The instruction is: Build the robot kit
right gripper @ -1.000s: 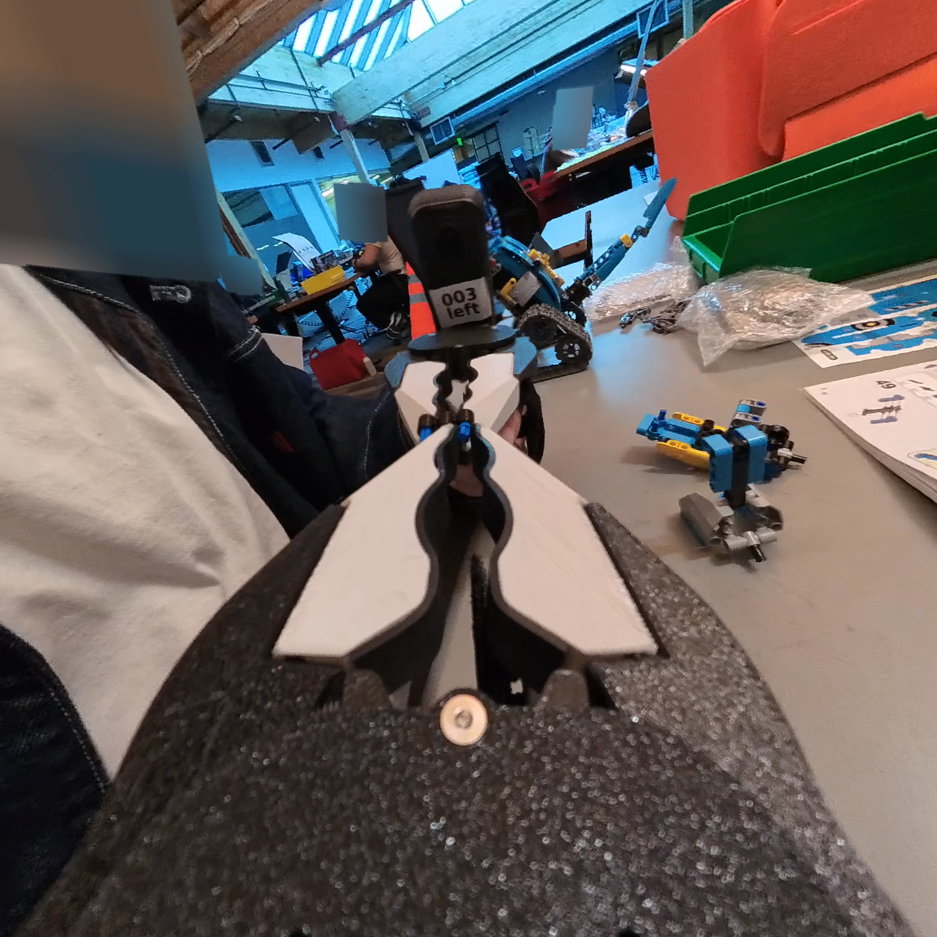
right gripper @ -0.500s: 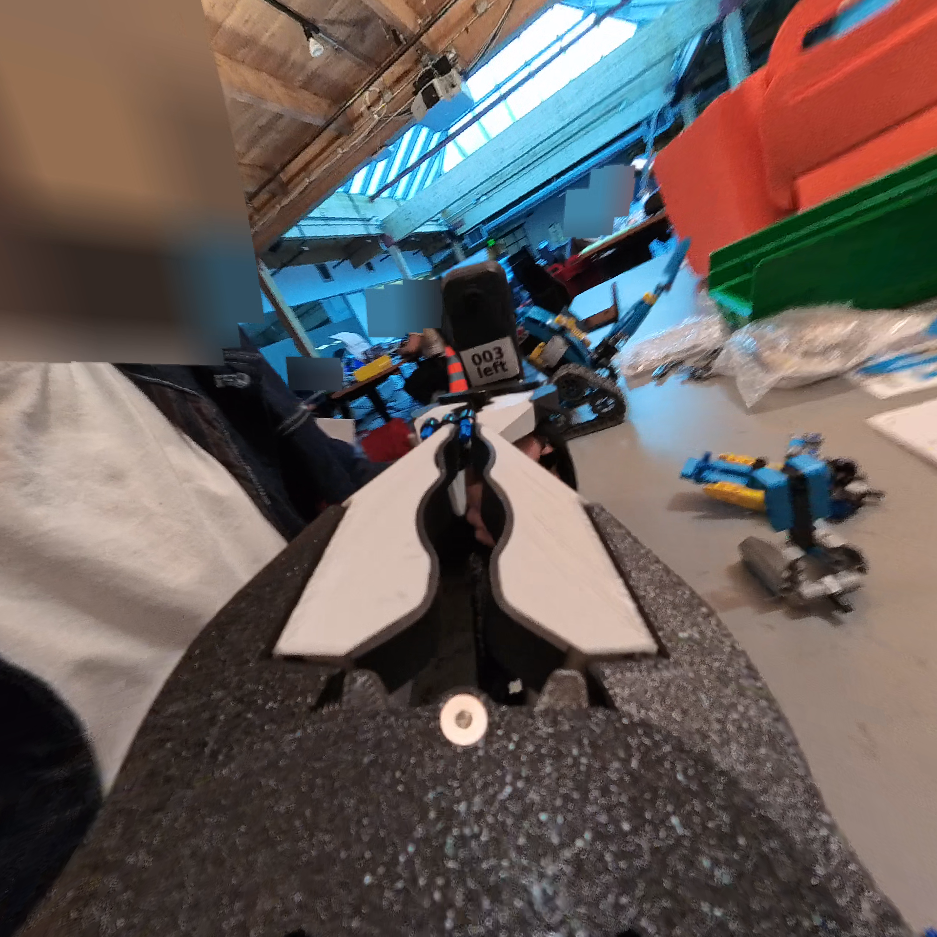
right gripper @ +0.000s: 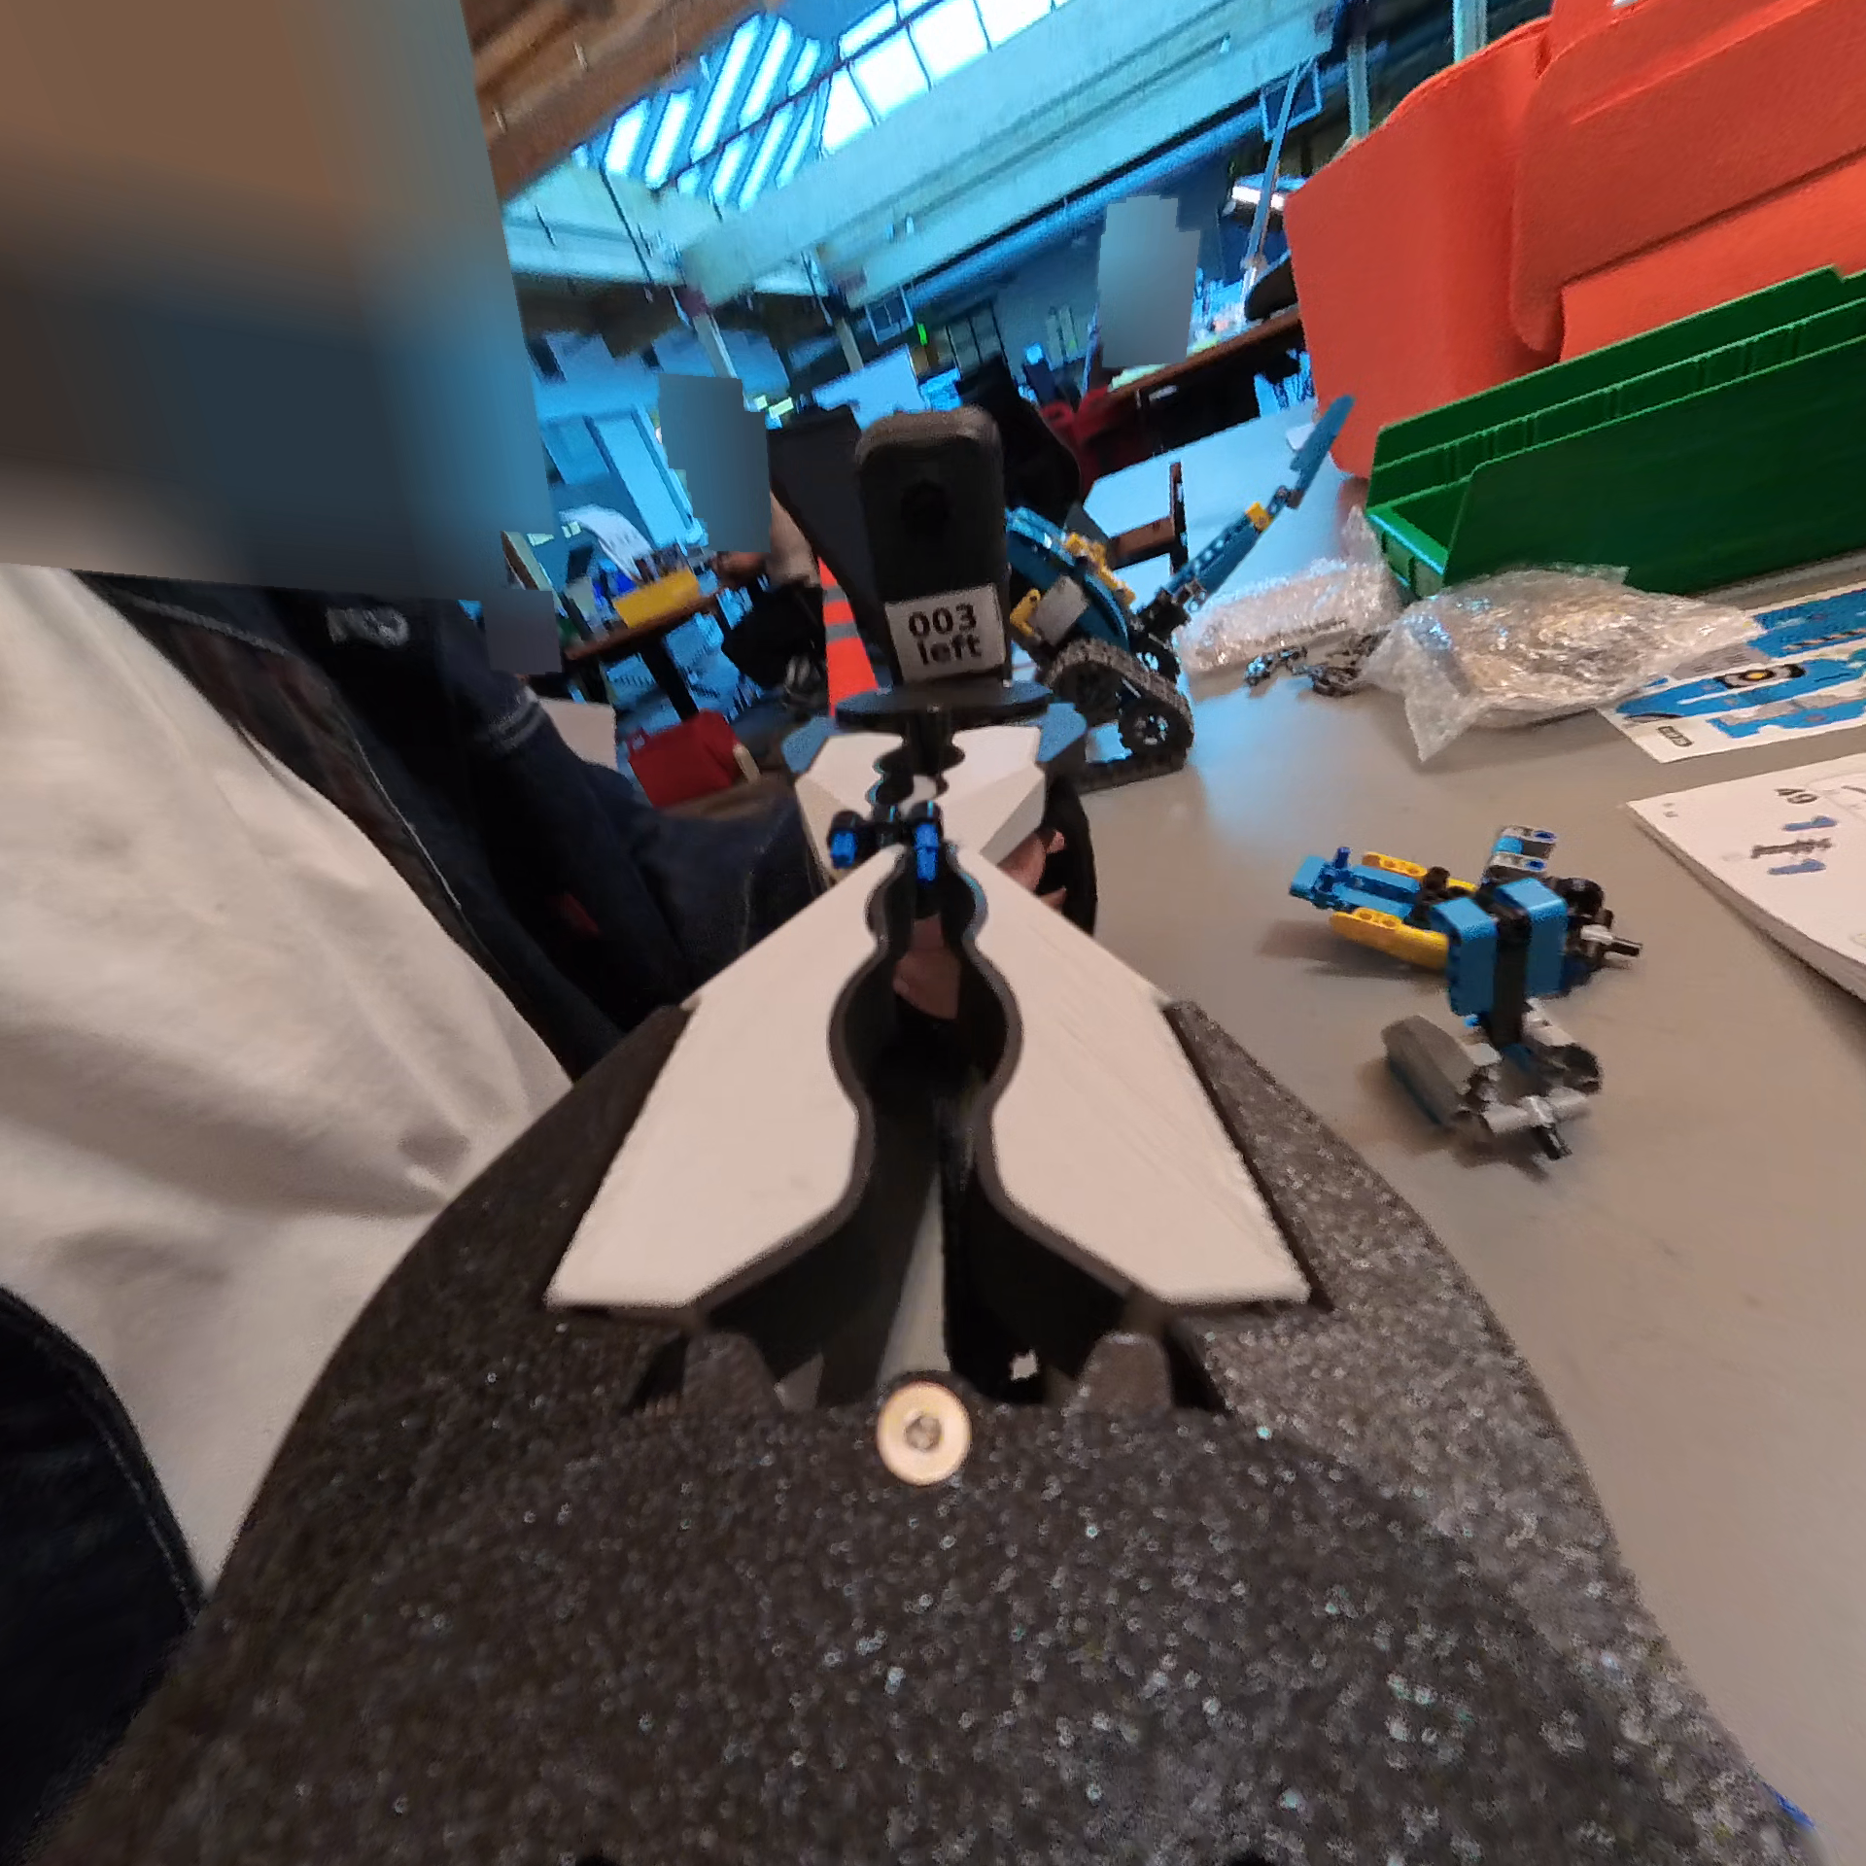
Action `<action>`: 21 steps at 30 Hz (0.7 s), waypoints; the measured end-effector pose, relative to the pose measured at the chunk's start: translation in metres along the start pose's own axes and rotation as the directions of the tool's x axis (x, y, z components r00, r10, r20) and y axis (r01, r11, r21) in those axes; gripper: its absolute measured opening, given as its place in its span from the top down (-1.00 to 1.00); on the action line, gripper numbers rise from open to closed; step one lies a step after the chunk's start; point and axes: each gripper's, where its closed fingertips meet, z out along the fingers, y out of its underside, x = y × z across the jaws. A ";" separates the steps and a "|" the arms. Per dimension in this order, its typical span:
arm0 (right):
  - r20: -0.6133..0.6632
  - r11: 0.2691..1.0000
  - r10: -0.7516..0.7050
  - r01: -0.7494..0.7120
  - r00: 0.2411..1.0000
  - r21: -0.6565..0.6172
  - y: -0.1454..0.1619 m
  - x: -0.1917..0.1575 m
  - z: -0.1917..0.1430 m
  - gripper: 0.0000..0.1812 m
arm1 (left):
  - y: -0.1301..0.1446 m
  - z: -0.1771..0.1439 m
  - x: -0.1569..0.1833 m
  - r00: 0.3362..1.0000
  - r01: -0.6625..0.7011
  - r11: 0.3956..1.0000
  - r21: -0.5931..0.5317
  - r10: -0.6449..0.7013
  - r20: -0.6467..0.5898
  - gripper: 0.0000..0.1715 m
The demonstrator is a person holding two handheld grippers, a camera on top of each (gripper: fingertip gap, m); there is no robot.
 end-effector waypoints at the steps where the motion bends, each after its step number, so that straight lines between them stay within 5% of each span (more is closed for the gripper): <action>1: -0.020 0.998 -0.041 0.041 0.999 -0.039 0.004 0.001 0.000 0.98 | 0.005 0.001 -0.001 1.000 0.001 0.999 -0.033 -0.001 0.003 0.94; 5: -0.062 0.981 -0.131 0.121 0.989 -0.152 0.015 0.005 -0.004 0.98 | 0.018 0.004 -0.004 1.000 -0.013 0.994 -0.110 0.015 0.020 0.93; 9: -0.017 0.995 -0.003 0.001 1.000 -0.101 0.014 0.006 -0.005 0.97 | 0.016 0.004 -0.007 0.998 -0.046 0.994 -0.098 0.051 0.047 0.93; 12: -0.076 0.994 0.063 -0.069 0.995 -0.080 0.012 0.023 -0.007 0.93 | 0.017 0.001 -0.027 0.973 -0.128 0.983 -0.129 0.150 0.176 0.93; 14: -0.142 0.995 0.096 -0.100 0.985 -0.018 0.003 0.037 -0.018 0.87 | 0.024 -0.003 -0.047 0.895 -0.246 0.939 -0.240 0.315 0.316 0.93; 16: -0.192 0.988 0.147 -0.137 0.970 0.065 -0.006 0.047 -0.022 0.78 | 0.031 -0.009 -0.072 0.739 -0.337 0.849 -0.408 0.507 0.443 0.92; 19: -0.316 0.989 0.148 -0.146 0.937 0.029 0.007 0.062 -0.014 0.69 | 0.028 -0.019 -0.088 0.507 -0.406 0.704 -0.582 0.704 0.498 0.92; 21: -0.392 0.993 0.114 -0.119 0.913 0.012 0.012 0.069 -0.010 0.67 | 0.026 -0.019 -0.087 0.439 -0.434 0.652 -0.621 0.756 0.486 0.93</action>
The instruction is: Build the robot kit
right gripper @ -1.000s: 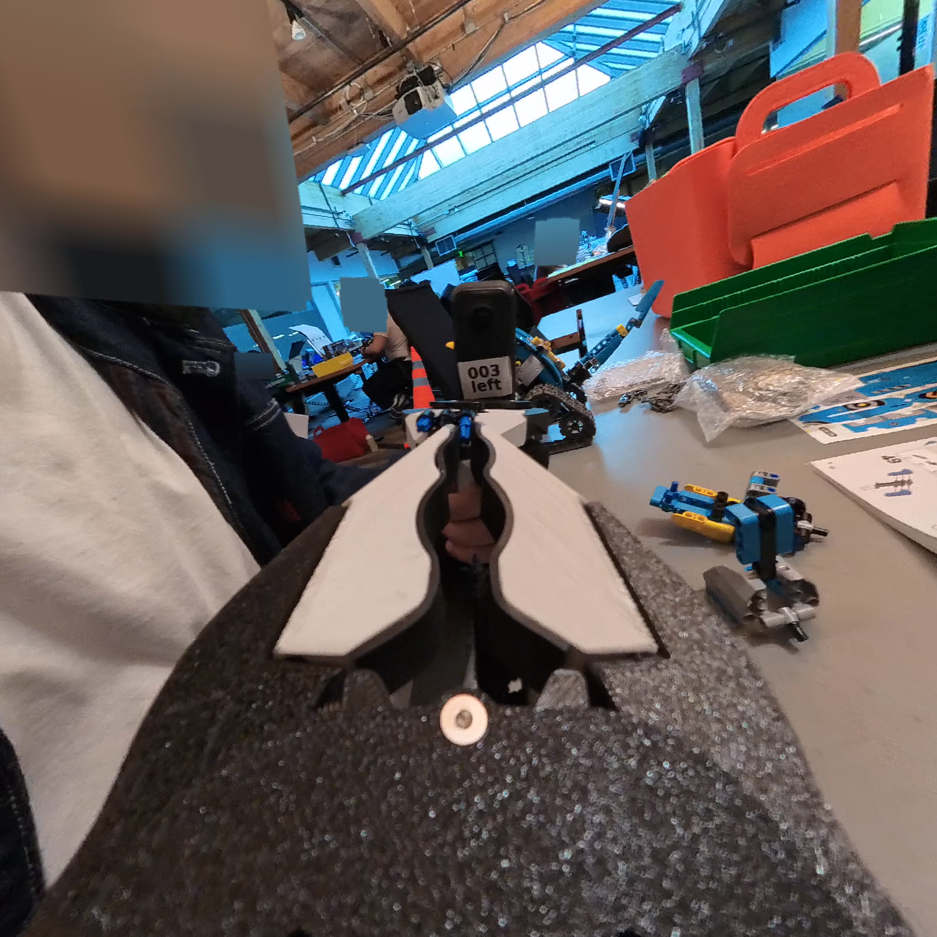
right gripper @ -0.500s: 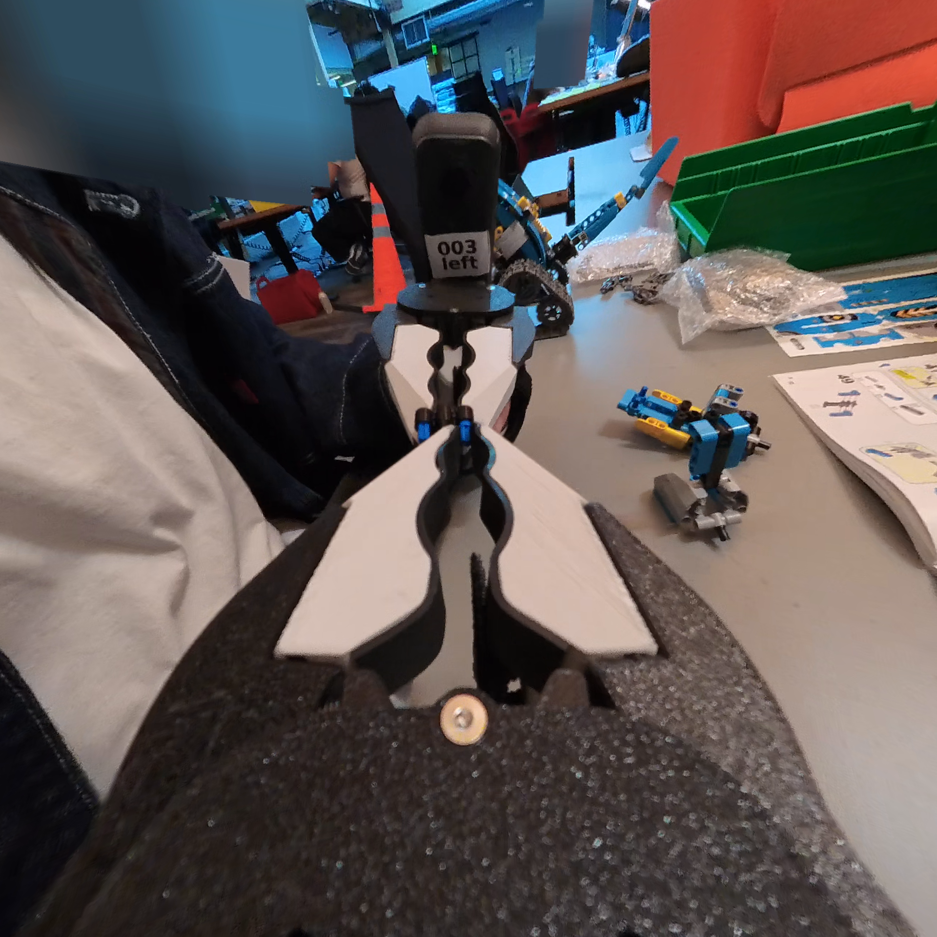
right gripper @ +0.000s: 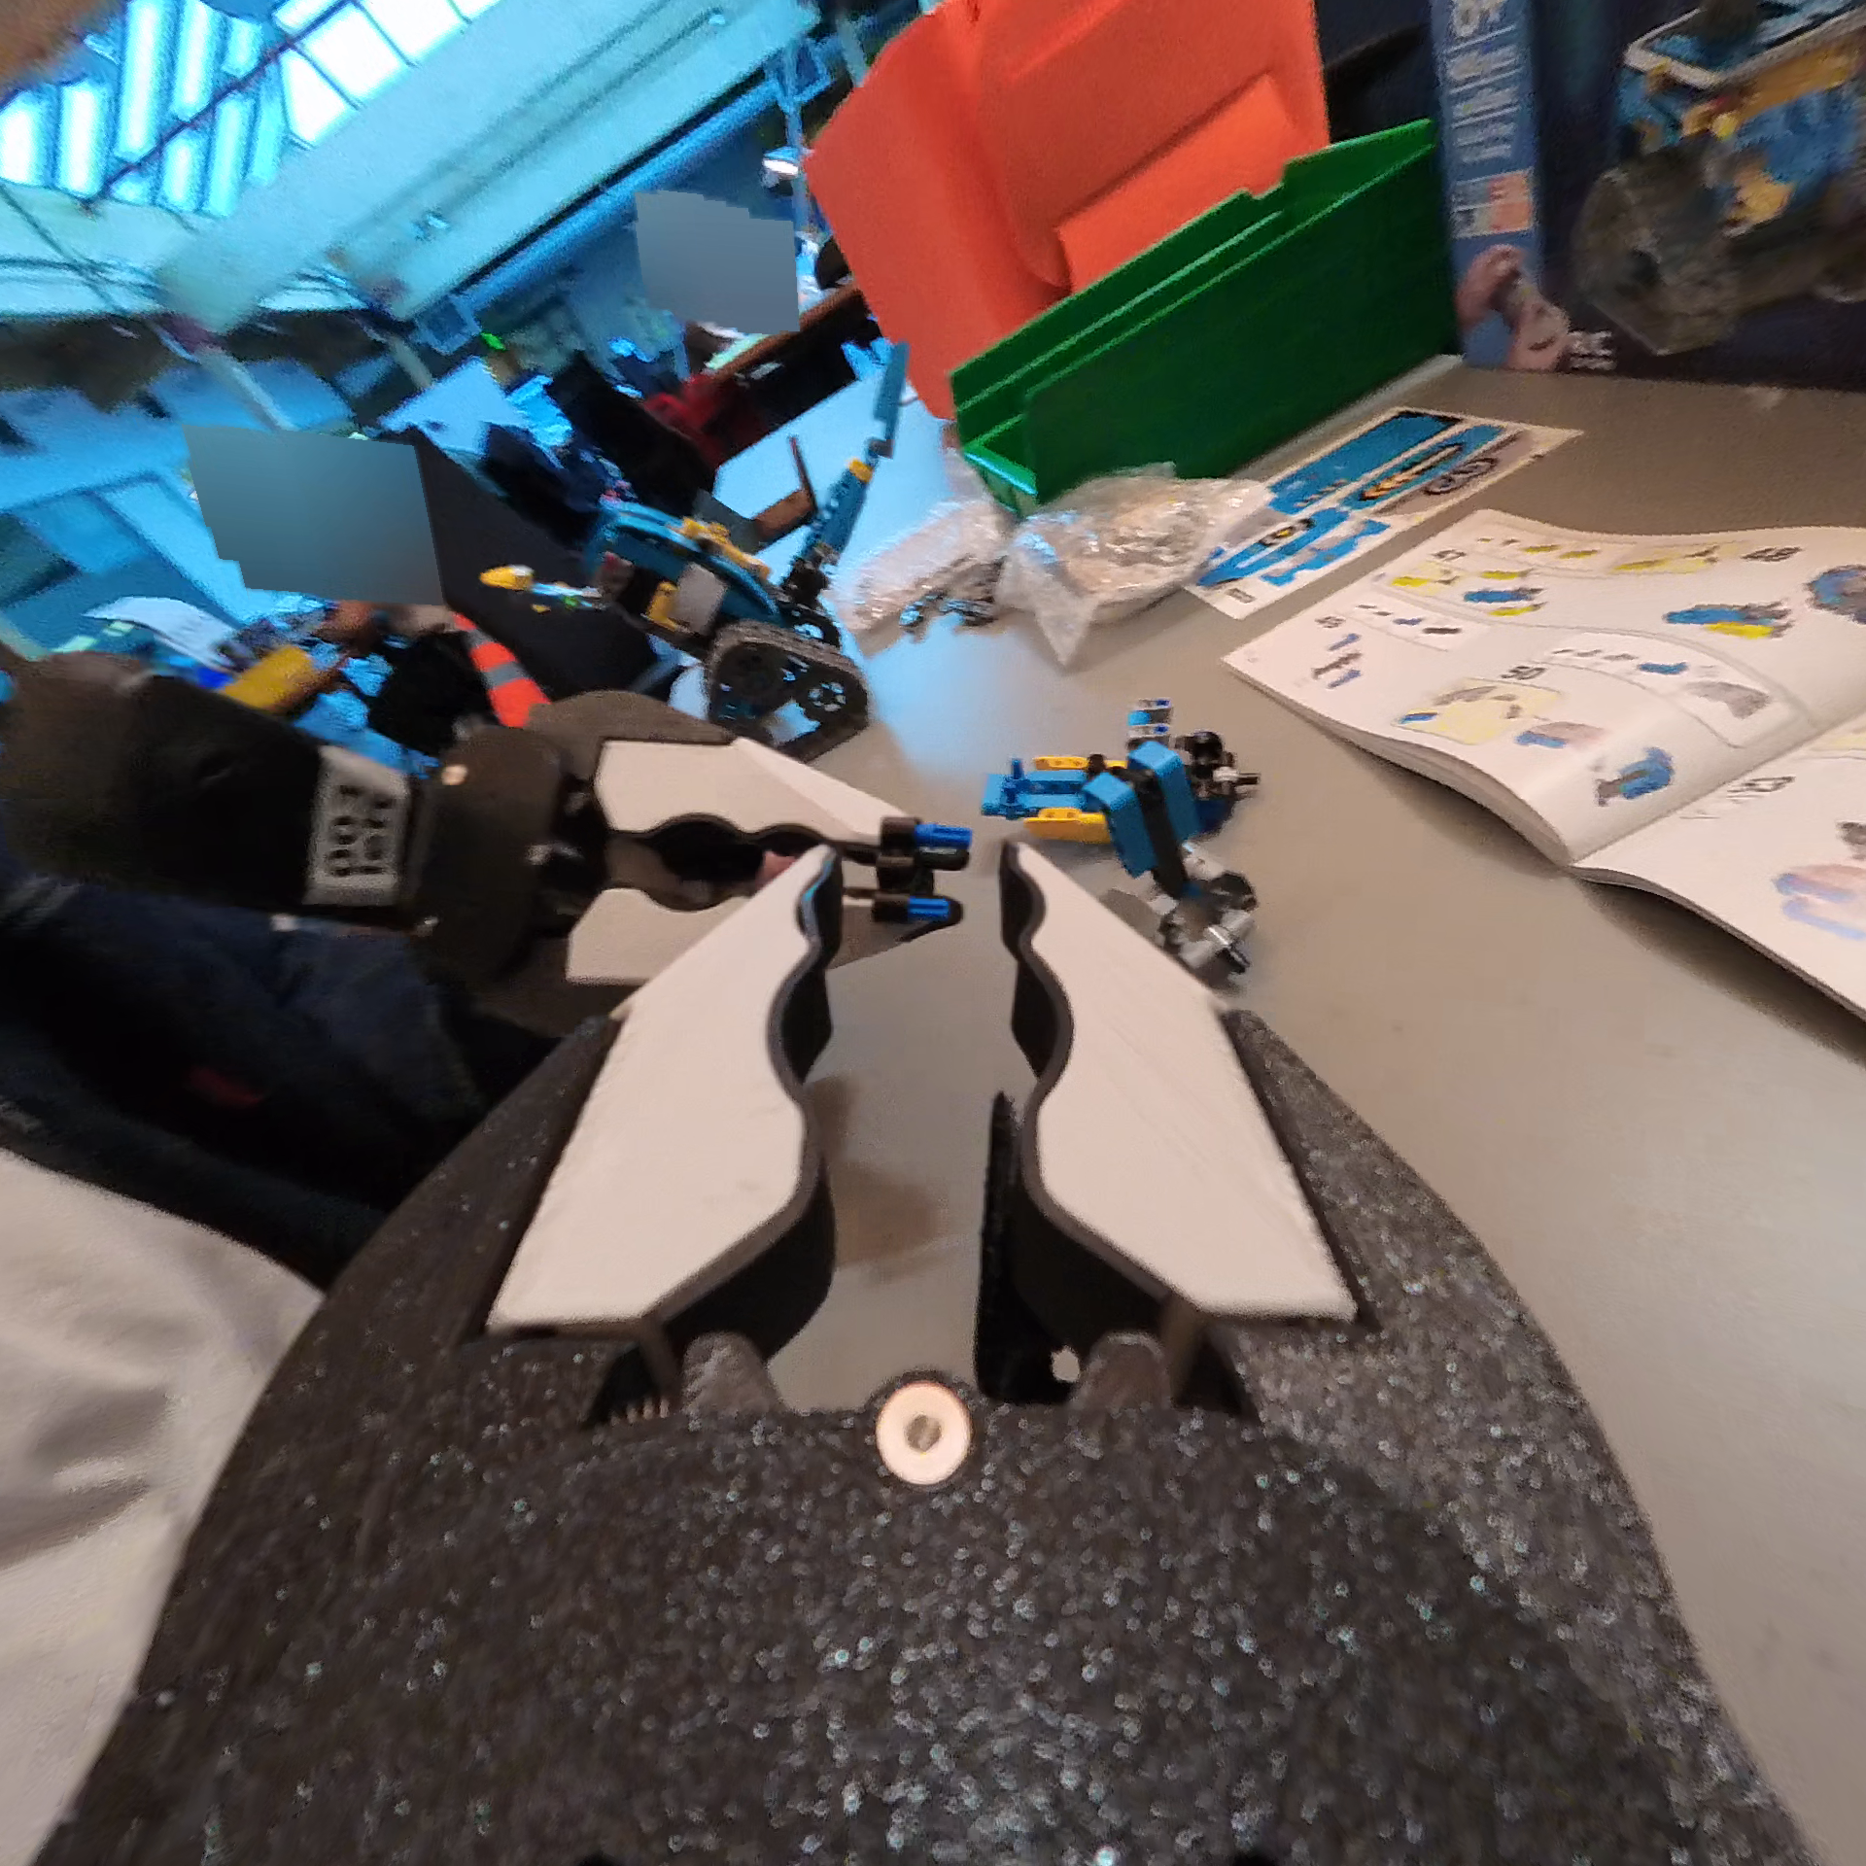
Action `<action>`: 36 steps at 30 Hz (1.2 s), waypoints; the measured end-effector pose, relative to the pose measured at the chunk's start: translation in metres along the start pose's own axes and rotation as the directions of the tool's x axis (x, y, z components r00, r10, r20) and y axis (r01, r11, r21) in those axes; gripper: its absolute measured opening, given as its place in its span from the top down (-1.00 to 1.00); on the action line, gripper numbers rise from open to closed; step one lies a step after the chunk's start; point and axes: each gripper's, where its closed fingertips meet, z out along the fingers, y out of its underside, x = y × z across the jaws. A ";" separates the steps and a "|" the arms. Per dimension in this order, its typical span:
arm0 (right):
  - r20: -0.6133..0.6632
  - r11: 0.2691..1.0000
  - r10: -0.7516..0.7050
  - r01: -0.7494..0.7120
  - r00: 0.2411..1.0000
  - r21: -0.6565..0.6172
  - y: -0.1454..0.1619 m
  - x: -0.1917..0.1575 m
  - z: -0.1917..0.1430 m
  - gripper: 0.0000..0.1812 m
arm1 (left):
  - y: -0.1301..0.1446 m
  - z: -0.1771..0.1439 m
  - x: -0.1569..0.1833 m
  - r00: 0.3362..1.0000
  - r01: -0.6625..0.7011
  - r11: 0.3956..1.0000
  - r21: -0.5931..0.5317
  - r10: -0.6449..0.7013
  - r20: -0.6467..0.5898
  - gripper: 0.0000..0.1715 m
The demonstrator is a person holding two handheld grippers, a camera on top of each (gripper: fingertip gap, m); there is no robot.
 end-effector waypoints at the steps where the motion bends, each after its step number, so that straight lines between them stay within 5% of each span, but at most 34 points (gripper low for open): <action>1: -0.016 1.000 -0.022 0.022 1.000 -0.005 0.002 0.000 0.003 0.66 | 0.000 0.000 0.000 1.000 -0.025 1.000 -0.009 0.025 0.015 0.93; 6: -0.058 0.993 -0.118 0.116 0.991 -0.035 0.008 -0.003 0.014 0.71 | 0.001 0.001 0.001 0.991 -0.120 0.992 -0.032 0.122 0.059 0.92; 15: -0.042 0.997 -0.077 0.077 0.996 -0.014 0.004 -0.004 0.010 0.80 | -0.003 0.000 0.001 0.958 -0.256 0.966 -0.043 0.259 0.125 0.92; 26: -0.052 0.983 -0.176 0.173 0.983 -0.069 0.006 -0.007 0.007 0.85 | -0.005 -0.002 0.002 0.951 -0.276 0.960 -0.041 0.279 0.135 0.92; 33: -0.051 0.991 -0.134 0.134 0.990 -0.016 0.000 -0.004 0.005 0.78 | -0.005 -0.002 0.000 0.972 -0.205 0.979 -0.020 0.206 0.109 0.92; 36: -0.083 0.995 -0.074 0.080 0.994 0.063 -0.017 0.015 -0.020 0.65 | -0.004 -0.003 -0.008 0.999 -0.004 1.000 0.023 0.003 0.052 0.92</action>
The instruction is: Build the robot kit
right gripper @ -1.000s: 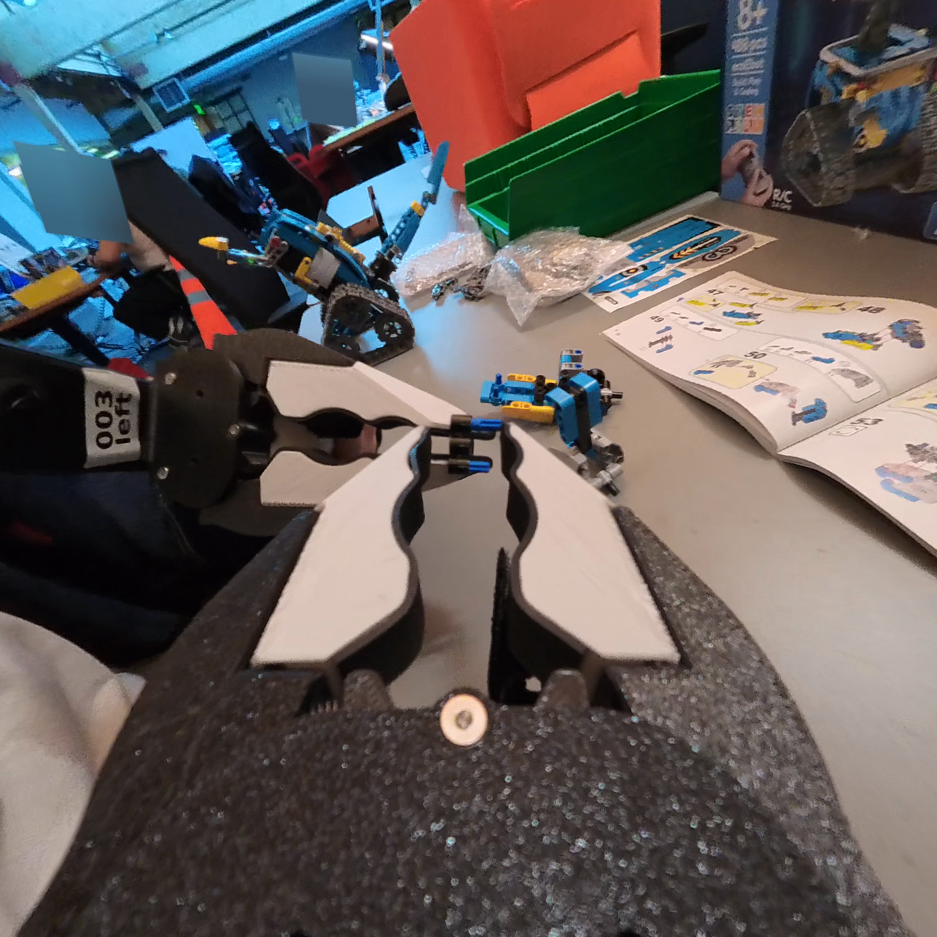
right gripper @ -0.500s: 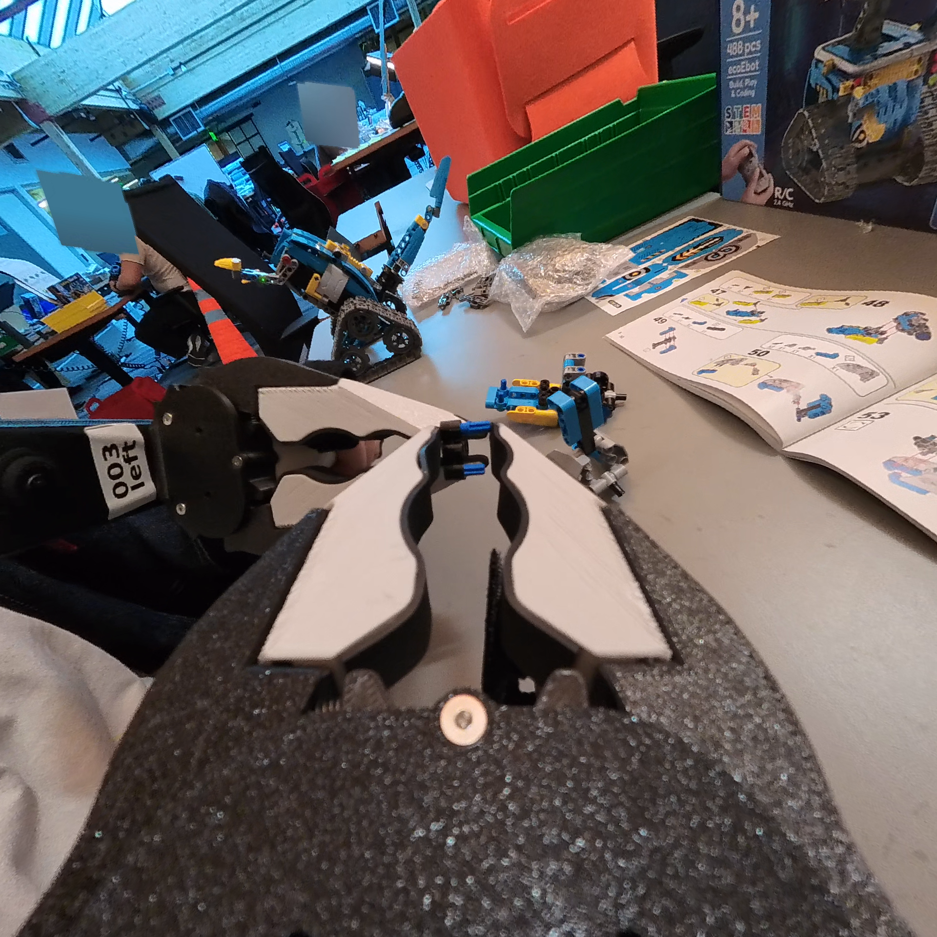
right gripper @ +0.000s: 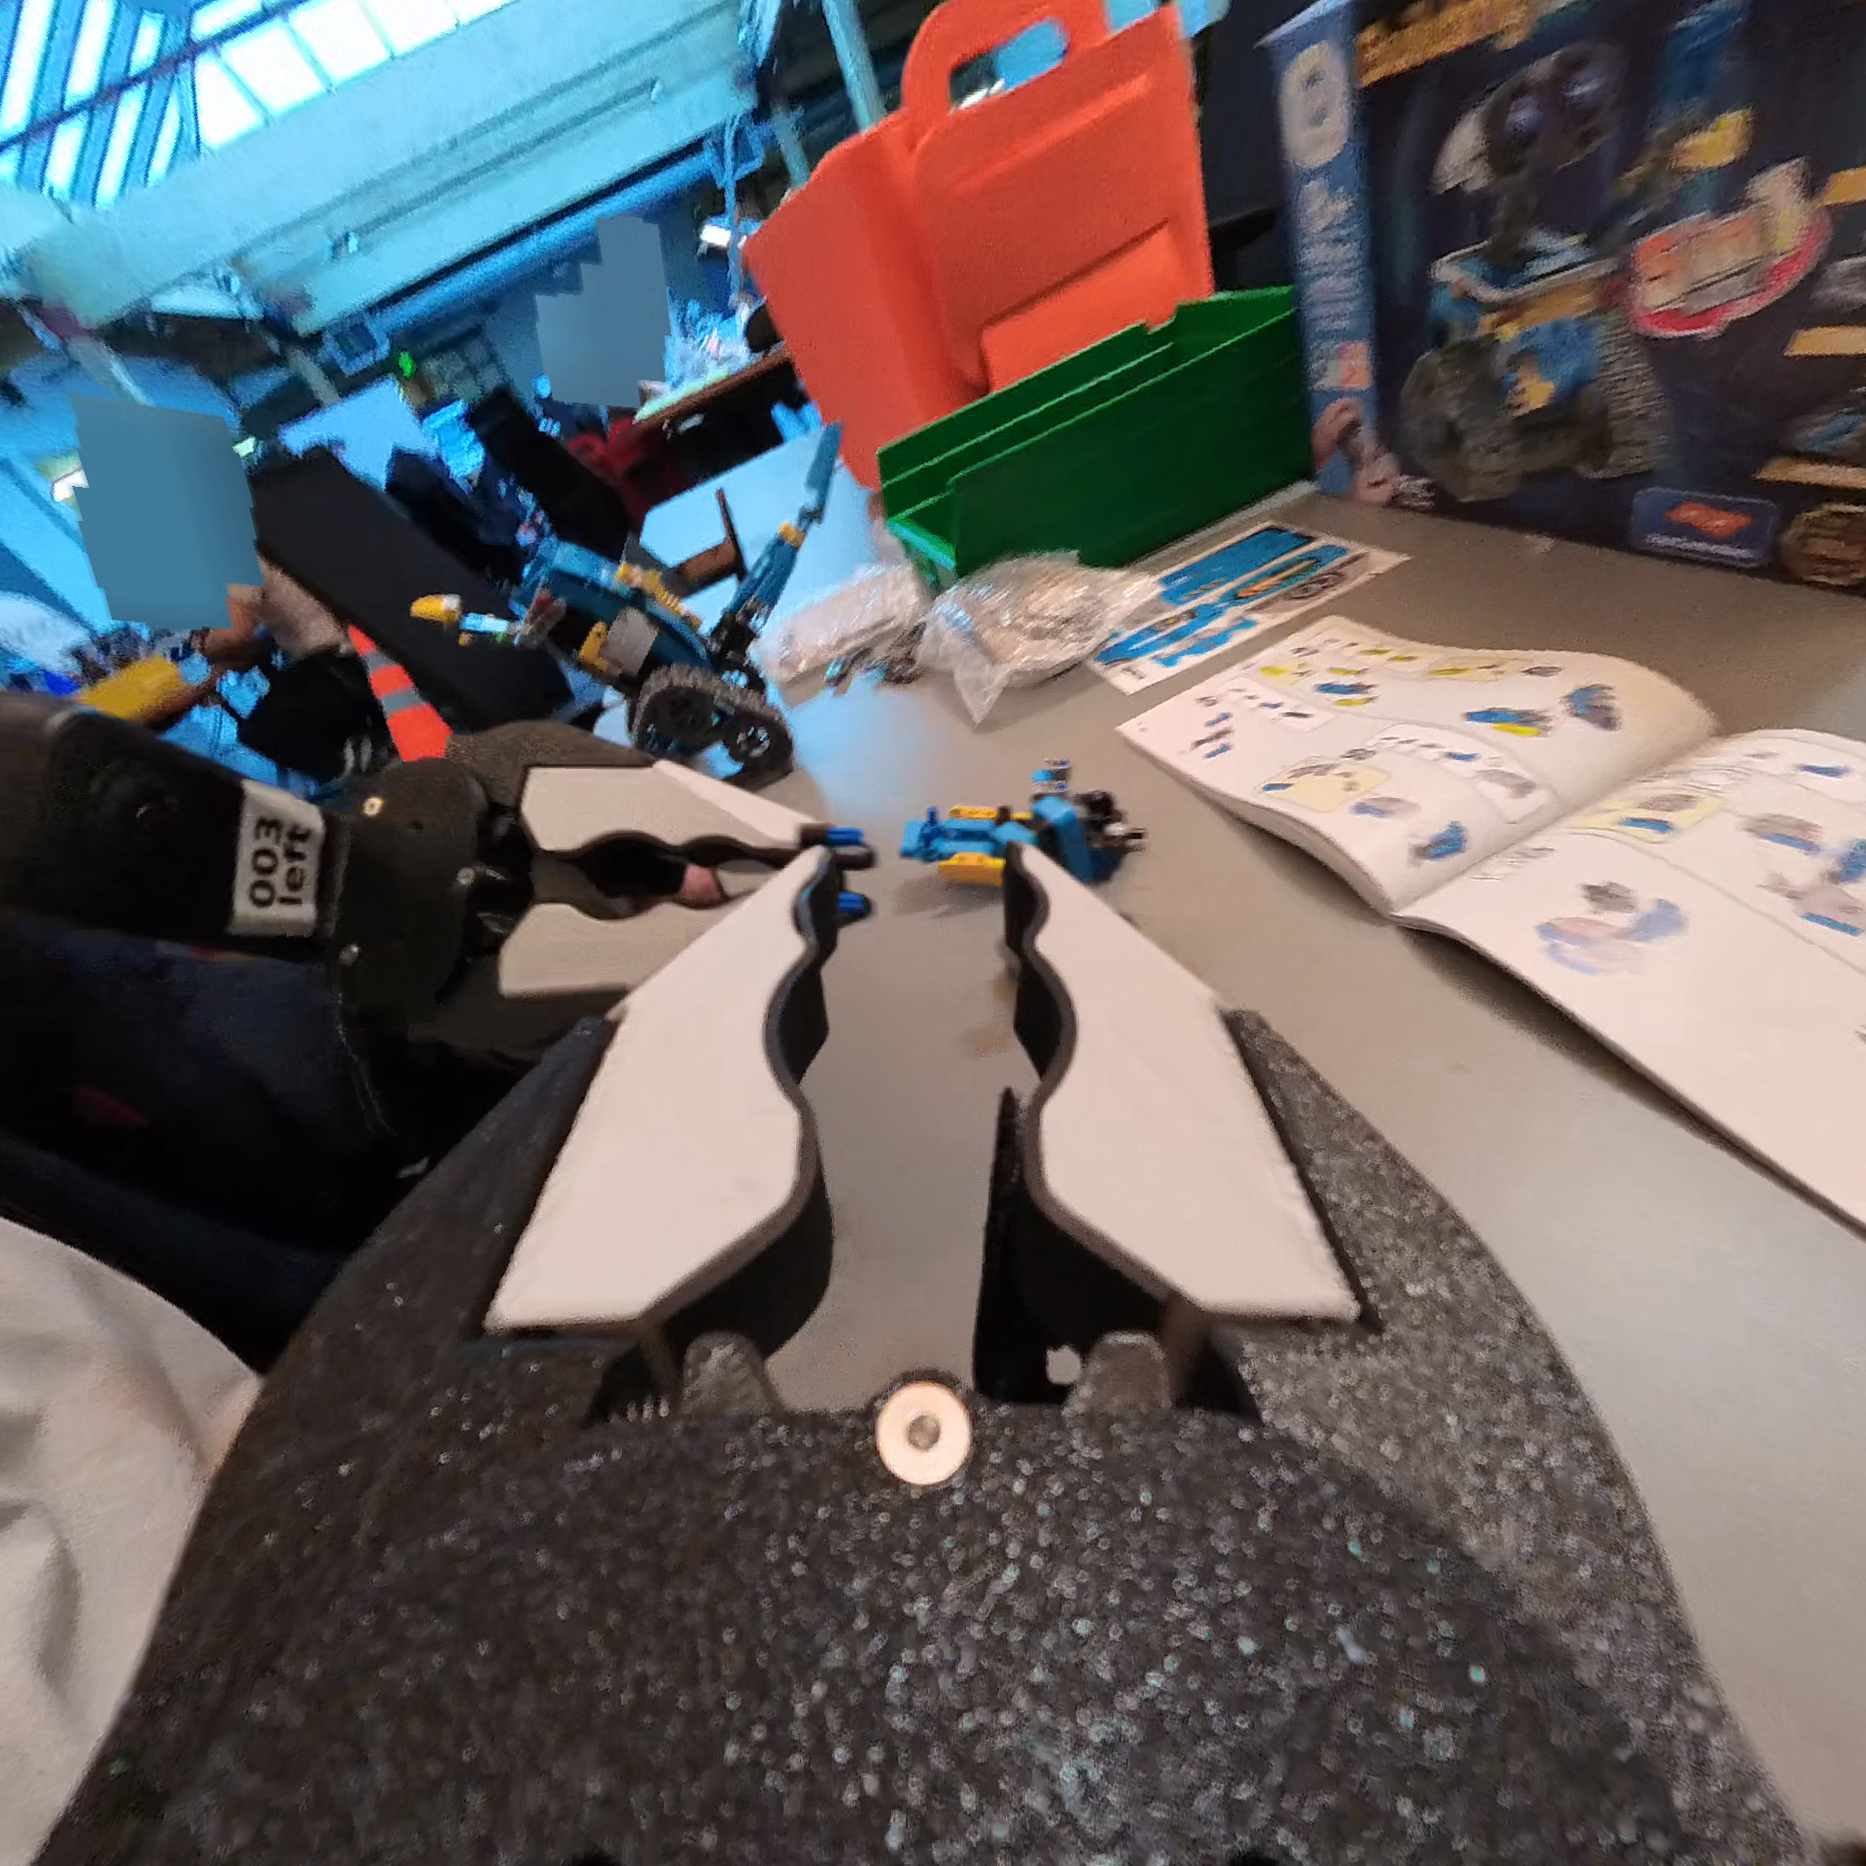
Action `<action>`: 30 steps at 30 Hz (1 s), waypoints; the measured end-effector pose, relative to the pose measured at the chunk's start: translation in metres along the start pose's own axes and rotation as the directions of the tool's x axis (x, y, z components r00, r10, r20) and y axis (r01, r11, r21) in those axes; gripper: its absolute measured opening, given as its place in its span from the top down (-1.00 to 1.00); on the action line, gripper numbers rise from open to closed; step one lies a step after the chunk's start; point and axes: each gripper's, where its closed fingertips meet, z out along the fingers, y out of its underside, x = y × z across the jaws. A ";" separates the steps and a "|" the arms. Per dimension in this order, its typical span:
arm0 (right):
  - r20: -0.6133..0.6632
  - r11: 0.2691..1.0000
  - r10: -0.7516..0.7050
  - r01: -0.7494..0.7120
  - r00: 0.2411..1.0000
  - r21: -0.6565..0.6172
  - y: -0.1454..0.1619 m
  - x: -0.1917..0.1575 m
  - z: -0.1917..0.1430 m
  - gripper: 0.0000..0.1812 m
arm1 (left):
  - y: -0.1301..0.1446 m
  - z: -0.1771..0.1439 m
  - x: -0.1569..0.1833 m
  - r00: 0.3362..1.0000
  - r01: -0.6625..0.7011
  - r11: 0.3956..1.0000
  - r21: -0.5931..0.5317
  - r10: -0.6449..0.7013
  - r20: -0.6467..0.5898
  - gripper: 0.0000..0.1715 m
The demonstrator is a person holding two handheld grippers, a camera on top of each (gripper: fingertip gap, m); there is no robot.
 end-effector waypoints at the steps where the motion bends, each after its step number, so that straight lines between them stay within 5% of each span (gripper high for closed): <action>1: -0.026 0.999 0.029 -0.028 0.999 0.019 -0.004 0.011 -0.009 0.66 | -0.002 -0.001 -0.003 0.995 0.098 0.995 0.025 -0.097 -0.036 0.93; 4: -0.118 0.994 0.107 -0.102 0.987 0.048 -0.002 0.044 -0.032 0.71 | -0.007 -0.004 -0.008 0.903 0.401 0.914 0.065 -0.383 -0.195 0.92; 8: -0.256 0.990 0.139 -0.136 0.957 0.029 0.006 0.083 -0.054 0.72 | -0.027 -0.006 -0.008 0.645 0.713 0.699 0.044 -0.632 -0.430 0.92; 10: -0.267 0.989 0.146 -0.141 0.953 0.039 0.004 0.090 -0.059 0.72 | -0.038 -0.002 -0.013 0.580 0.769 0.637 0.044 -0.669 -0.465 0.92; 14: -0.223 0.984 0.175 -0.175 0.959 0.020 0.010 0.087 -0.053 0.71 | -0.038 0.028 -0.013 0.575 0.755 0.653 -0.060 -0.703 -0.419 0.92; 19: -0.216 0.986 0.143 -0.157 0.966 -0.047 0.021 0.086 -0.046 0.70 | -0.044 0.058 -0.008 0.425 0.833 0.534 -0.148 -0.787 -0.446 0.92; 24: -0.198 0.982 0.162 -0.177 0.967 -0.061 0.025 0.085 -0.045 0.68 | -0.042 0.077 0.009 0.418 0.797 0.552 -0.246 -0.798 -0.435 0.92; 30: -0.162 0.981 0.176 -0.186 0.971 -0.052 0.023 0.080 -0.046 0.67 | -0.030 0.093 0.011 0.624 0.600 0.737 -0.309 -0.674 -0.396 0.92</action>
